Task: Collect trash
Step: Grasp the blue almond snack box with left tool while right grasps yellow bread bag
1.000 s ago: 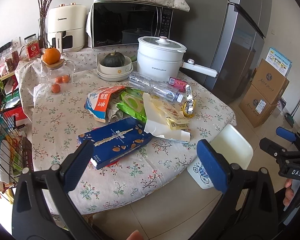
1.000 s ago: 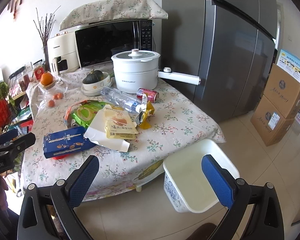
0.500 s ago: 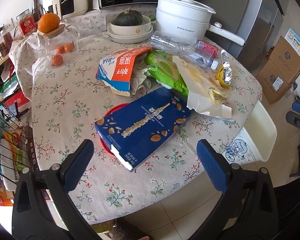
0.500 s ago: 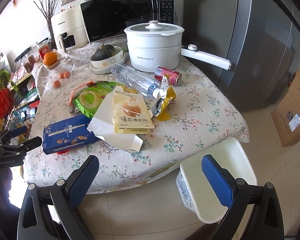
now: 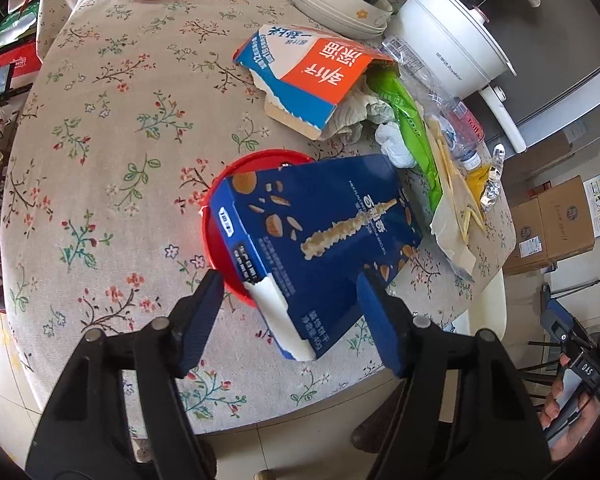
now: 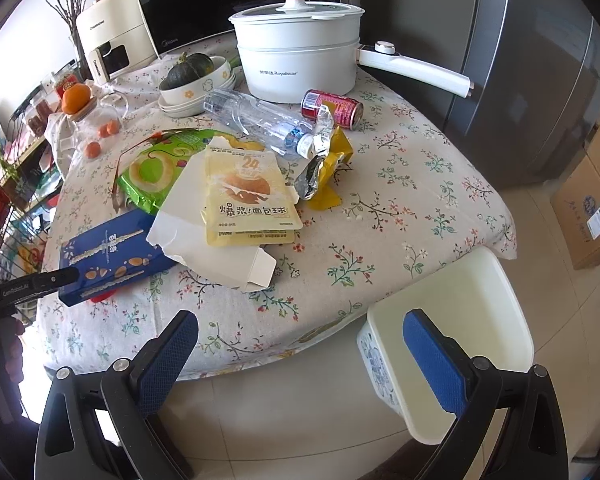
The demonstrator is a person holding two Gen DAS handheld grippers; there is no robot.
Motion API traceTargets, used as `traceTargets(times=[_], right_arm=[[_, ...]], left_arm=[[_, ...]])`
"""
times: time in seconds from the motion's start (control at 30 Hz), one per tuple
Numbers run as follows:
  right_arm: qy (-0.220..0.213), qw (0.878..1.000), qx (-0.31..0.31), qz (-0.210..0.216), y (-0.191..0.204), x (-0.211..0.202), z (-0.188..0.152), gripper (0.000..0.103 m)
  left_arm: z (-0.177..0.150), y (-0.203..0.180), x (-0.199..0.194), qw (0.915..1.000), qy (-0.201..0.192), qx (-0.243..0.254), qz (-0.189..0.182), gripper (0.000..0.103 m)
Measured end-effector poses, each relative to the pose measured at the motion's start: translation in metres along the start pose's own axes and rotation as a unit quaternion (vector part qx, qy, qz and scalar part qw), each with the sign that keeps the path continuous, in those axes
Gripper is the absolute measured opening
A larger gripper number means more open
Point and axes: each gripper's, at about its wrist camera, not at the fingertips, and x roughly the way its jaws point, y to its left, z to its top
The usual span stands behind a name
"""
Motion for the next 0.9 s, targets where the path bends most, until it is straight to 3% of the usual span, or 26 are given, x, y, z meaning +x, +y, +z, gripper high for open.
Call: traceTargets(times=[0.13,0.33,0.47,0.63,0.9], right_arm=[[0.009,1.0,0.002,0.001,0.003,0.01,0.003,0.103],[0.01,1.0,0.021,0.002,0.0,0.019,0.012,0.103],[0.001,0.999,0.033,0.004,-0.002,0.022,0.023,0.103],[-0.01,0.999,0.039,0.029,0.011,0.033,0.041,0.103],[0.001,1.0,-0.006,0.015,0.06,0.084,0.066,0.09]], left_arm=[[-0.001,0.004,0.004,0.9985,0.01,-0.036,-0.041,0.054],[0.0,0.007,-0.031,0.9926,-0.03,-0.054,-0.104,0.034],[-0.007,-0.002,-0.068,0.9912,-0.08,-0.019,-0.103,0.028],[-0.015,-0.008,-0.112,0.9828,-0.152,0.001,-0.105,0.025],[-0.015,-0.015,-0.139,0.9696,-0.23,0.032,-0.078,0.025]])
